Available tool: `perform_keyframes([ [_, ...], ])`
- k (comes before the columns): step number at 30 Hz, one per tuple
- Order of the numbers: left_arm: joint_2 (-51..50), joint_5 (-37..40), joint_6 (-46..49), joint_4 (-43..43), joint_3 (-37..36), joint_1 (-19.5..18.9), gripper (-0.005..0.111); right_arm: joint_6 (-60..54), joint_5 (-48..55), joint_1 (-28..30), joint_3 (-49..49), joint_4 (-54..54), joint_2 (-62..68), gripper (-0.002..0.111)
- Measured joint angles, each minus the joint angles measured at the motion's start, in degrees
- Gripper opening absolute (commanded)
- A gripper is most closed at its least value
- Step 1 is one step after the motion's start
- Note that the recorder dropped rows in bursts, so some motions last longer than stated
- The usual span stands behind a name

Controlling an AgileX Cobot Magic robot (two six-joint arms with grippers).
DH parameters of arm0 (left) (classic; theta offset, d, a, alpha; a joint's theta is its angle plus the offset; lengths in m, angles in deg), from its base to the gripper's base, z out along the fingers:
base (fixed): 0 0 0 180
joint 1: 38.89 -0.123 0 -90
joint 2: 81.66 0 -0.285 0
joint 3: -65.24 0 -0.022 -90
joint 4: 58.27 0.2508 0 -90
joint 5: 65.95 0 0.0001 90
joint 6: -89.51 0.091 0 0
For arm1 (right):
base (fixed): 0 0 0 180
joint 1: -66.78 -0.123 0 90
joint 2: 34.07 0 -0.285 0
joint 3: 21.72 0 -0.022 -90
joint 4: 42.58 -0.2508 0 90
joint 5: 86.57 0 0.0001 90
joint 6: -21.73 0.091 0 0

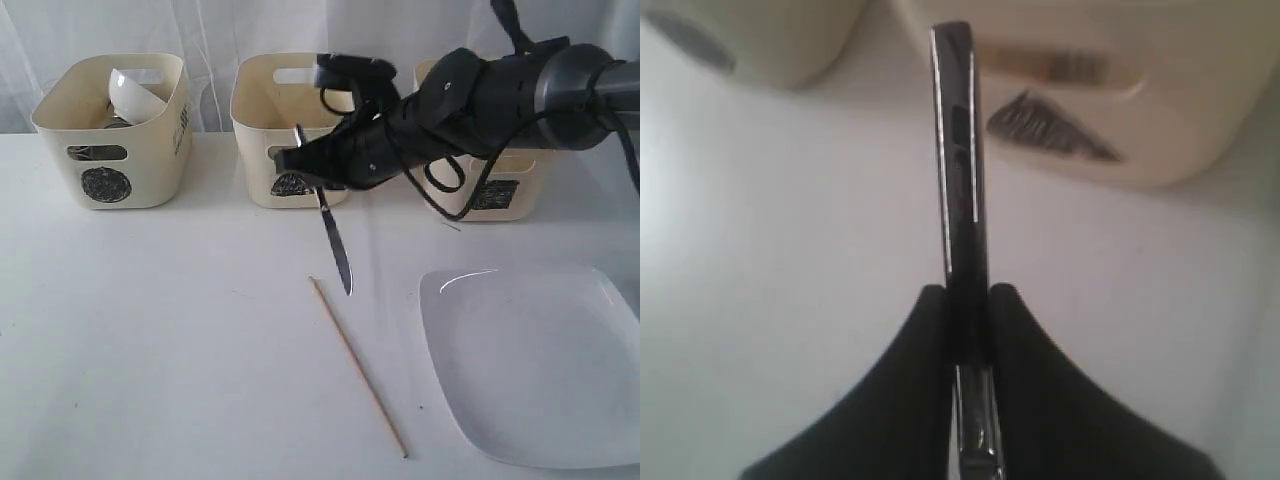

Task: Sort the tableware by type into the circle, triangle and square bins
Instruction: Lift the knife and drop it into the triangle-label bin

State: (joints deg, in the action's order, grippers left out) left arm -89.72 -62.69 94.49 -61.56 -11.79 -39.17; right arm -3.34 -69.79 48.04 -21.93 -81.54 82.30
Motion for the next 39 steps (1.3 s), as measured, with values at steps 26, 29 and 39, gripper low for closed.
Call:
perform_keyframes([
  [26, 0.0, 0.0, 0.0, 0.0, 0.0, 0.0, 0.0, 3.6, -17.9, 4.0, -31.0, -7.9, 15.3, 0.0],
  [29, 0.0, 0.0, 0.0, 0.0, 0.0, 0.0, 0.0, 4.3, -18.4, 4.0, -35.7, -8.0, 19.9, 0.0],
  [39, 0.0, 0.0, 0.0, 0.0, 0.0, 0.0, 0.0, 4.0, -12.7, 4.1, -44.1, -7.9, 26.6, 0.03],
])
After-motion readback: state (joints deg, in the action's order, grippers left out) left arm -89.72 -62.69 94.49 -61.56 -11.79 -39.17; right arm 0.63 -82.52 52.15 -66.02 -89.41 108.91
